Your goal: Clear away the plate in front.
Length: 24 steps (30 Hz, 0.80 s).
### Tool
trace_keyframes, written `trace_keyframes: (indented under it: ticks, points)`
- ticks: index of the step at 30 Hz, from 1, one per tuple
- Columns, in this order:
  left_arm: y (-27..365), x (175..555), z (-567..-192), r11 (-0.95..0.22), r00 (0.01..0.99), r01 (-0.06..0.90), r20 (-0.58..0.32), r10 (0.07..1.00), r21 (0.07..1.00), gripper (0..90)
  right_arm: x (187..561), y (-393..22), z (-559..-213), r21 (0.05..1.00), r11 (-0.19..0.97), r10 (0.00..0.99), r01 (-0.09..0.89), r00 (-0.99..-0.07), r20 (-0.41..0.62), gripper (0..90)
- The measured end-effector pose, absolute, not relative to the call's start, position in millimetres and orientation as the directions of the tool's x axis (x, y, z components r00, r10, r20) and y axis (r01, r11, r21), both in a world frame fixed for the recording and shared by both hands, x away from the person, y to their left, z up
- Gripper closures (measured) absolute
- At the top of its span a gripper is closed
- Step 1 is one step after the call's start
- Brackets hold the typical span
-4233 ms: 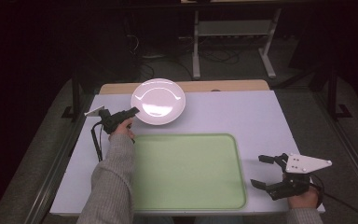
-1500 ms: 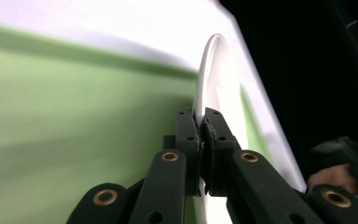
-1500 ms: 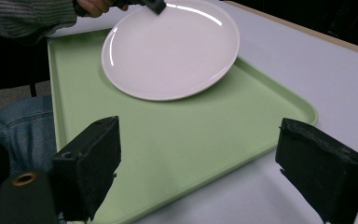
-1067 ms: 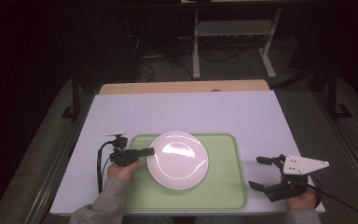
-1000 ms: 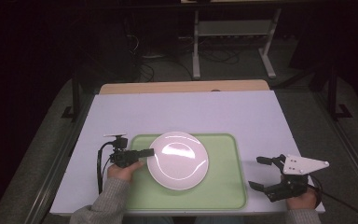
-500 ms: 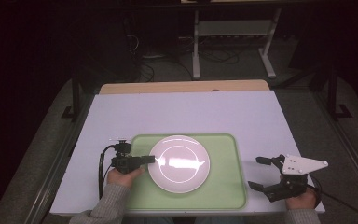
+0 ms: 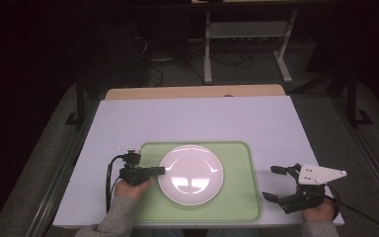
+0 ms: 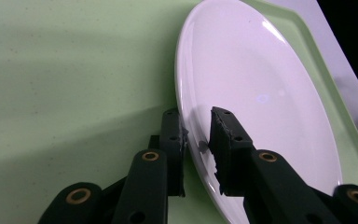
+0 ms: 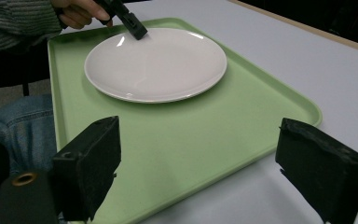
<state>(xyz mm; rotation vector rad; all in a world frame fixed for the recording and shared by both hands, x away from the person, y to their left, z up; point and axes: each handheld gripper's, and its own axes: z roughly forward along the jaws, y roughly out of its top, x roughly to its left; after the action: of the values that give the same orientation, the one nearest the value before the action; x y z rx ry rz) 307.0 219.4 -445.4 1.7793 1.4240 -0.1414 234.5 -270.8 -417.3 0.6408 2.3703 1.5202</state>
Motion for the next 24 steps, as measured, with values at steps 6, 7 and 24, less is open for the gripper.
trace_keyframes:
  ticks: [6,7,24]
  points:
    - [217.9,306.5,-447.5,-0.018,0.354,0.85,-0.546,0.759,0.526,73.9,234.6,-270.3,-417.6,0.904,0.361,0.49,0.229,-0.872,0.025,13.2]
    - [217.9,306.5,-447.5,-0.018,0.354,0.85,-0.546,0.759,0.526,73.9,234.7,-270.2,-417.7,0.904,0.361,0.49,0.229,-0.871,0.025,13.2]
    - [225.3,298.4,-427.8,-0.093,0.449,0.751,-0.403,0.798,0.654,69.3,235.5,-268.7,-419.3,0.898,0.369,0.493,0.239,-0.87,0.029,13.2]
